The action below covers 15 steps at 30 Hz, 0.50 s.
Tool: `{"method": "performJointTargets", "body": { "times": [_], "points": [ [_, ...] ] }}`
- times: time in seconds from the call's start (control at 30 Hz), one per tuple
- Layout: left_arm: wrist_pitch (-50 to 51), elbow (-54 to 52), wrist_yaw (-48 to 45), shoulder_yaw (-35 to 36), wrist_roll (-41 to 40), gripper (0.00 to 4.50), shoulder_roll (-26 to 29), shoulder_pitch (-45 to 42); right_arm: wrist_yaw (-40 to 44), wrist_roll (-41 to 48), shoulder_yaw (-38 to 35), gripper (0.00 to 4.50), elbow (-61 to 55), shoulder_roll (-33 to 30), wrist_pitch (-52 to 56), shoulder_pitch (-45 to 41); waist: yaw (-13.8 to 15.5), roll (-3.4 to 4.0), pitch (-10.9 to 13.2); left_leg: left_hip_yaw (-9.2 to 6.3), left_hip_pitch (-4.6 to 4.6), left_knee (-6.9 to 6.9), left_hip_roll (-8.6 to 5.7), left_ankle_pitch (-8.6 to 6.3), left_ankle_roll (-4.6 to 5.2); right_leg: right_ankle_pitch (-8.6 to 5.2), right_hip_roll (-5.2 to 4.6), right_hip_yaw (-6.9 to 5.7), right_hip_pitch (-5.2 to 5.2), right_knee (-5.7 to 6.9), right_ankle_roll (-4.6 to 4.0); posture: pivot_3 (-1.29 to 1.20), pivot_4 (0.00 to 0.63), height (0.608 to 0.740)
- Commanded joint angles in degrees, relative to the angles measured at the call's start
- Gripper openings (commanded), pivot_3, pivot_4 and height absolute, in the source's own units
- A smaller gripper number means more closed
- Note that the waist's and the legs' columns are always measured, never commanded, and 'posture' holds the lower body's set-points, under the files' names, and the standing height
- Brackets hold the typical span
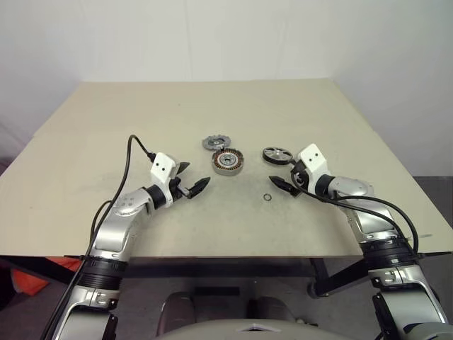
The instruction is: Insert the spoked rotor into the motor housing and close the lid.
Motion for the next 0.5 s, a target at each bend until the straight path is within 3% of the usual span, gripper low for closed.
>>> {"method": "performJointTargets", "body": {
  "times": [0.03, 0.5],
  "points": [
    [-0.78, -1.58, -0.07, 0.36, -0.23, 4.50, 0.04, -1.00, 0.42, -0.18, 0.12, 4.45, -0.55, -0.14, -1.05, -2.01, 0.00, 0.00, 0.00, 0.00, 0.00, 0.00, 0.00, 0.00, 0.00, 0.00, 0.00, 0.00, 0.00, 0.00, 0.00, 0.00, 0.000, 0.740],
    [-1.10, -1.60, 0.42, 0.34, -0.05, 4.50, -0.20, -0.65, 0.37, -0.73, 0.69, 4.45, 0.76, 0.17, -2.01, -3.18, 0.00, 0.00, 0.00, 0.00, 0.00, 0.01, 0.00, 0.00, 0.00, 0.00, 0.00, 0.00, 0.00, 0.01, 0.00, 0.00, 0.000, 0.740]
  ]
}}
